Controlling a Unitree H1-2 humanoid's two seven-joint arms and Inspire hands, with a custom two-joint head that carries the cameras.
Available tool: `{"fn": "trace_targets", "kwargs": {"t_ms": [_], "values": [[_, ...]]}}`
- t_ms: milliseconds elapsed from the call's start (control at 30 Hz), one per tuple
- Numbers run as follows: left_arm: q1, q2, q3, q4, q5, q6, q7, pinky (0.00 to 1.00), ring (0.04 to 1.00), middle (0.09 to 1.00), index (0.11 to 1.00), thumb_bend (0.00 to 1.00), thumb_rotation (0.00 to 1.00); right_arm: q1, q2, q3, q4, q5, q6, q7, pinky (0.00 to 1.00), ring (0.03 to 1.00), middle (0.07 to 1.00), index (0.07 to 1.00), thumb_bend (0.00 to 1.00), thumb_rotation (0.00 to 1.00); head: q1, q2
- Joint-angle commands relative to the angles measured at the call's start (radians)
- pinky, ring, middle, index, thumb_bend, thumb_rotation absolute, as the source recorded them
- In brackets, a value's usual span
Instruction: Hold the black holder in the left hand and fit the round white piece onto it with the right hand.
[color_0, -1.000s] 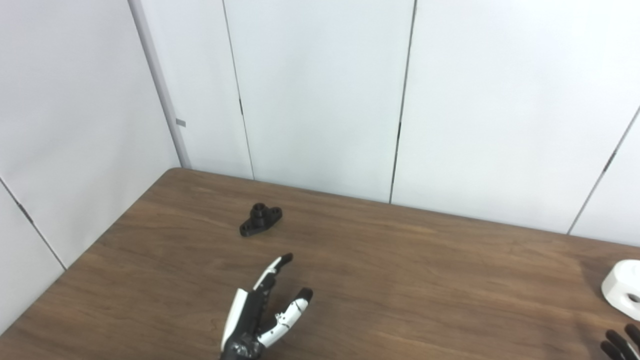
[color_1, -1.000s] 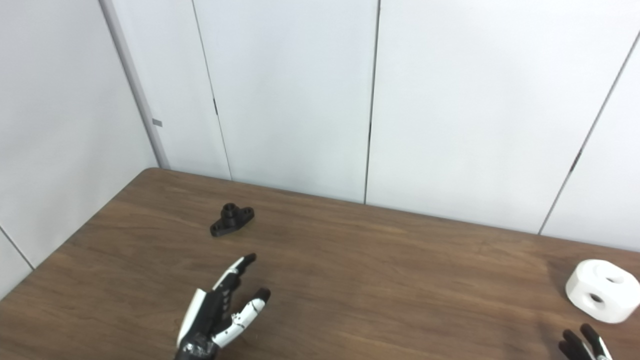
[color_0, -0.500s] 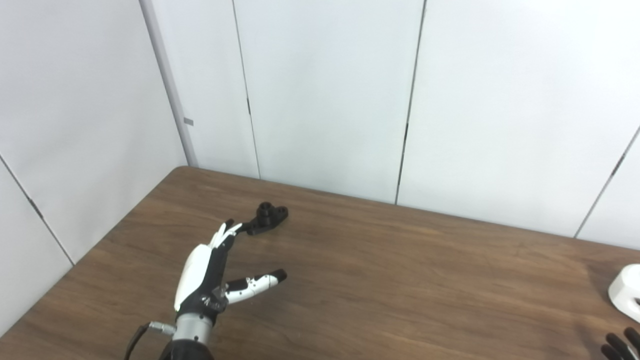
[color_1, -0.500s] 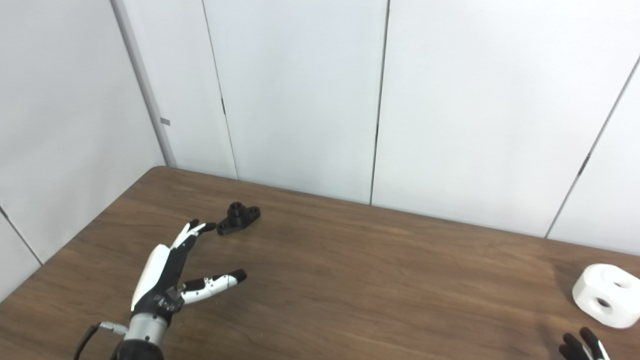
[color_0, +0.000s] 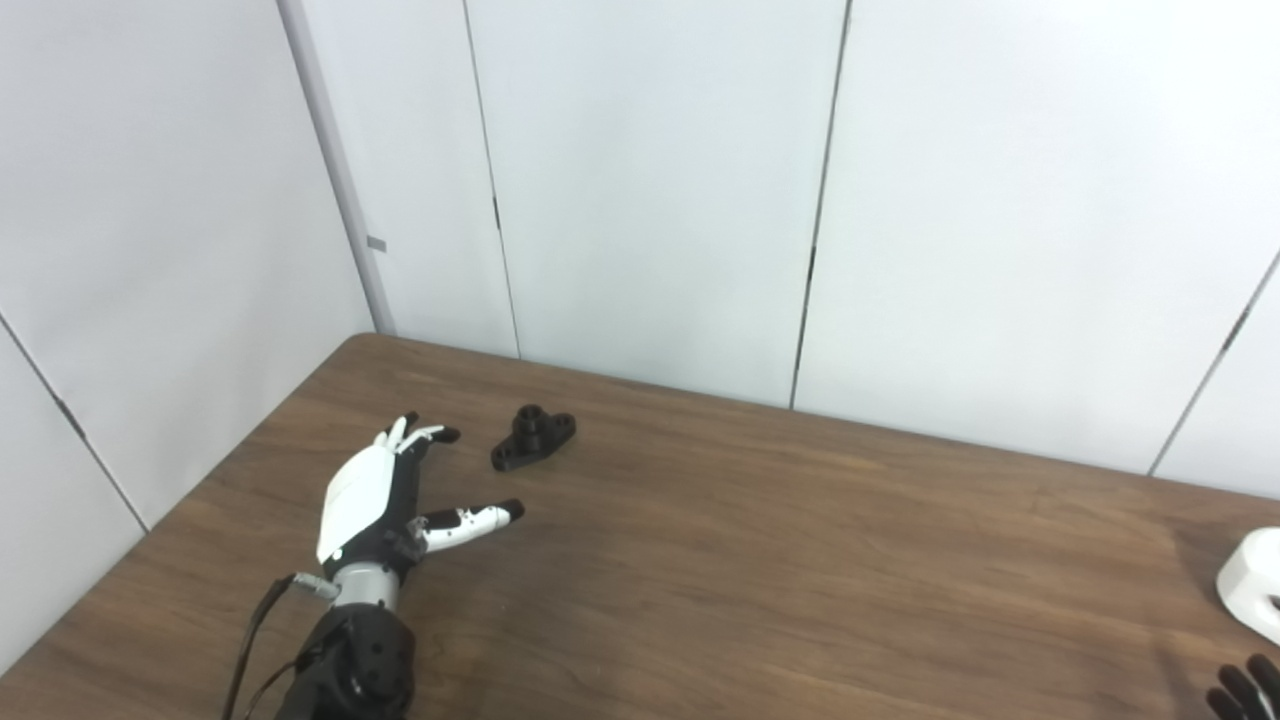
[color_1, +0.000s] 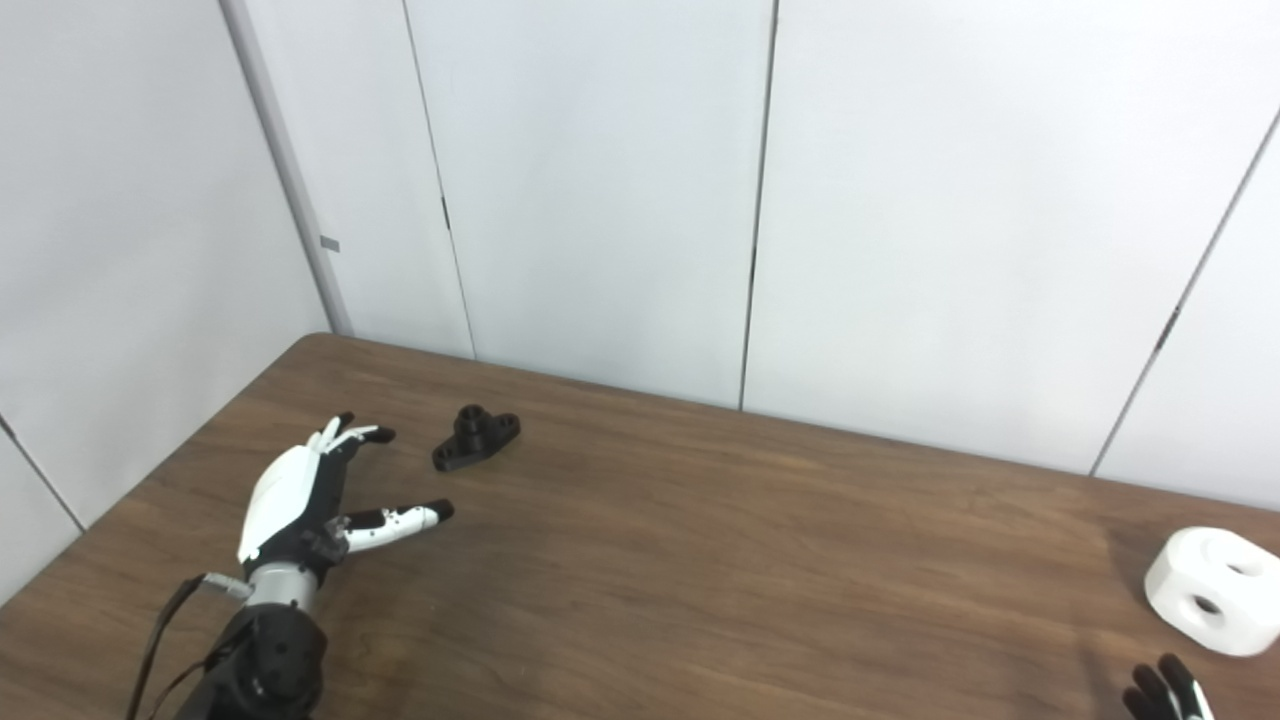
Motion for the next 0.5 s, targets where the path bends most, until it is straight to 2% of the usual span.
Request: {"fn": "trace_targets", "kwargs": {"t_ms": [0, 233, 467], "values": [[-0.059, 0.033, 0.004, 0.019, 0.023, 0.002, 0.031, 1.0, 1.0, 0.99, 0.792, 0.95, 0.38, -0.001, 0.001, 0.011, -0.021, -0.005, 0.01, 0.001, 1.0, 0.93, 0.939, 0.959, 0.67, 1.0, 0.003, 0.003], [-0.142, 0.059, -0.03, 0.166, 0.037, -0.006, 0.047, 1.0, 1.0, 0.98, 0.785, 0.91, 0.37, -0.003, 0.003, 0.02, -0.027, -0.014, 0.016, -0.005, 1.0, 0.954, 0.944, 0.963, 0.66, 1.0, 0.0, 0.005], [-0.229, 0.084, -0.075, 0.304, 0.04, -0.007, 0.061, 1.0, 1.0, 0.98, 0.806, 0.93, 0.39, 0.006, 0.005, 0.025, -0.041, -0.013, 0.03, -0.01, 1.0, 0.941, 0.943, 0.966, 0.67, 1.0, -0.005, 0.007]]}}
